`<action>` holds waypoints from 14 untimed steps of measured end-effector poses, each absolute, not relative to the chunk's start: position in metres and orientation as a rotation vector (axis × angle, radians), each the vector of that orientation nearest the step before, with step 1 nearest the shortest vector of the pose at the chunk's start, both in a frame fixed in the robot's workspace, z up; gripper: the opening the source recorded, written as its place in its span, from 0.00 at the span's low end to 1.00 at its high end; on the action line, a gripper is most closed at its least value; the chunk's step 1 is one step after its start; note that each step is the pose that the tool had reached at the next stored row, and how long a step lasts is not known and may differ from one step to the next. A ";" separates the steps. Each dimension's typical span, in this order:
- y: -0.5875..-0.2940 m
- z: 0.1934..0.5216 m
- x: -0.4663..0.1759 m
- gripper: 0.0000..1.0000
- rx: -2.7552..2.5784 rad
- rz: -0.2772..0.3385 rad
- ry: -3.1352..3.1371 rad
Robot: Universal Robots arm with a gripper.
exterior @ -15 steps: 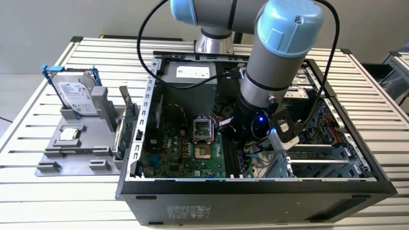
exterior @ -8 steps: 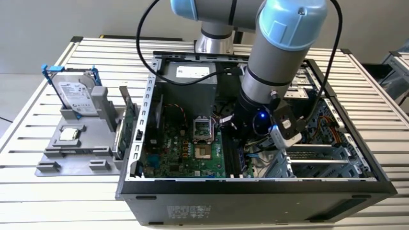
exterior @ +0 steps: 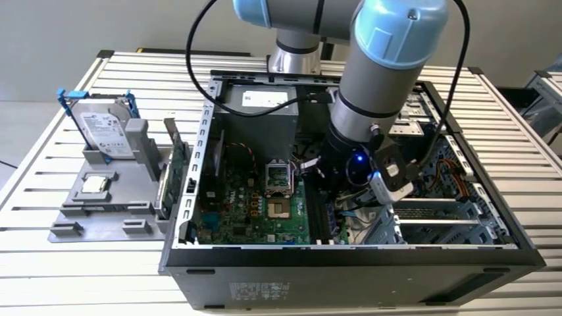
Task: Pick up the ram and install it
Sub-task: 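Press down the ram until it locks into place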
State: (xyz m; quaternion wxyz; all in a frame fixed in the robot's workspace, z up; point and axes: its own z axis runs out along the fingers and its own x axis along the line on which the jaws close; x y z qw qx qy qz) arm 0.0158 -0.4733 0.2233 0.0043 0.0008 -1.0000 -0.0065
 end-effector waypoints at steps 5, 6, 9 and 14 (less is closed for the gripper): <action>-0.472 0.223 0.015 0.00 0.003 -0.021 -3.133; -0.472 0.223 0.015 0.00 0.003 -0.020 -3.133; -0.472 0.223 0.014 0.00 0.003 -0.020 -3.133; -0.472 0.221 0.014 0.00 0.003 -0.021 -3.134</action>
